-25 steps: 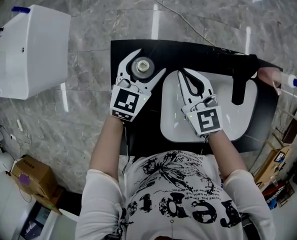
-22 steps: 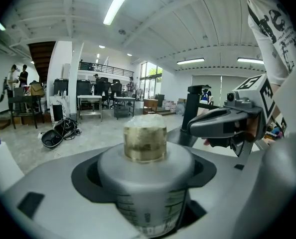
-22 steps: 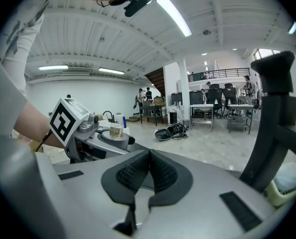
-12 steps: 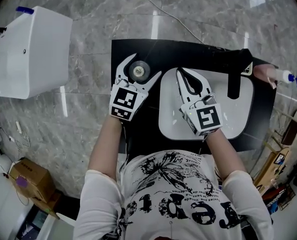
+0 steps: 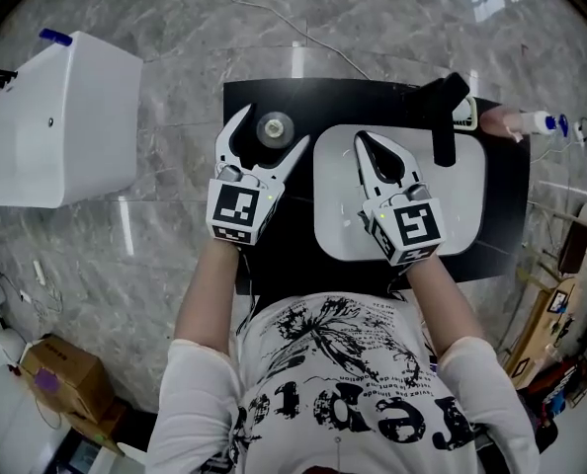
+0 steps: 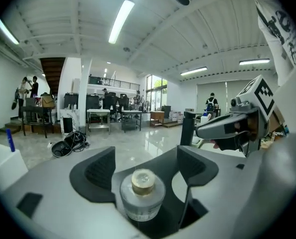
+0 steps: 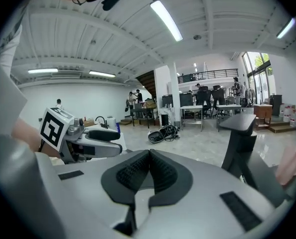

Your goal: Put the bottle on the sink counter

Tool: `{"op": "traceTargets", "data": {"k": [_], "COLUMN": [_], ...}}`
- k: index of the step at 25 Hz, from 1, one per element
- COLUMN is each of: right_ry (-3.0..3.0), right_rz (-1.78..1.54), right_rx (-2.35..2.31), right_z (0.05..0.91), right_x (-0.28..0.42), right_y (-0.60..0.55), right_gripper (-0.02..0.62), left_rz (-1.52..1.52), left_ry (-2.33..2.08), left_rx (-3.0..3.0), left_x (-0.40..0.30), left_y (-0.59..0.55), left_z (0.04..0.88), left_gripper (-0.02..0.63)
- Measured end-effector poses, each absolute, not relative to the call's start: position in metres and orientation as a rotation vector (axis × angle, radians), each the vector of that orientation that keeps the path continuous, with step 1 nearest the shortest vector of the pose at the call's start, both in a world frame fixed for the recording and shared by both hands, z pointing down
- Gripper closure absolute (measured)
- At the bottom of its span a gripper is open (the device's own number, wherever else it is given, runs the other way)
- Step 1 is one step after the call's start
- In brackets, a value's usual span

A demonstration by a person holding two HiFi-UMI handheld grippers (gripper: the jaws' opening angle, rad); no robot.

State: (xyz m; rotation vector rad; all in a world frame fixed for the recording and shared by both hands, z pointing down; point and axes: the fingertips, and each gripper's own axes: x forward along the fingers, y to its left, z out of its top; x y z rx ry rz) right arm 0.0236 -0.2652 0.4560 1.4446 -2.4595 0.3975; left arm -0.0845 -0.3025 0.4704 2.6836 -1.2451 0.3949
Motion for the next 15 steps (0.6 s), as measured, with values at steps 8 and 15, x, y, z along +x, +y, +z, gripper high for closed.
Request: {"op": "traceTargets", "data": {"k": [8,15], "right_ry": [-2.474,-2.493], "right_rz": [0.304,0.257], "right_rx": [1.483,1.538], "right_z": [0.384,0.333], "right_x": [0.008,-0.009], "right_y": [-0.217,-0.171], "right_gripper": [0.581,0.58], "left_rz": [0.336,0.25], "left_ry": [-1.149,-1.199], "left_rx": [2.787,2.872], "left_x": [-0.097,-0.12], "left_y": [-0.236,-0.188], "left_z": [0.379,0.306], "left_gripper": [0.379,0.55]}}
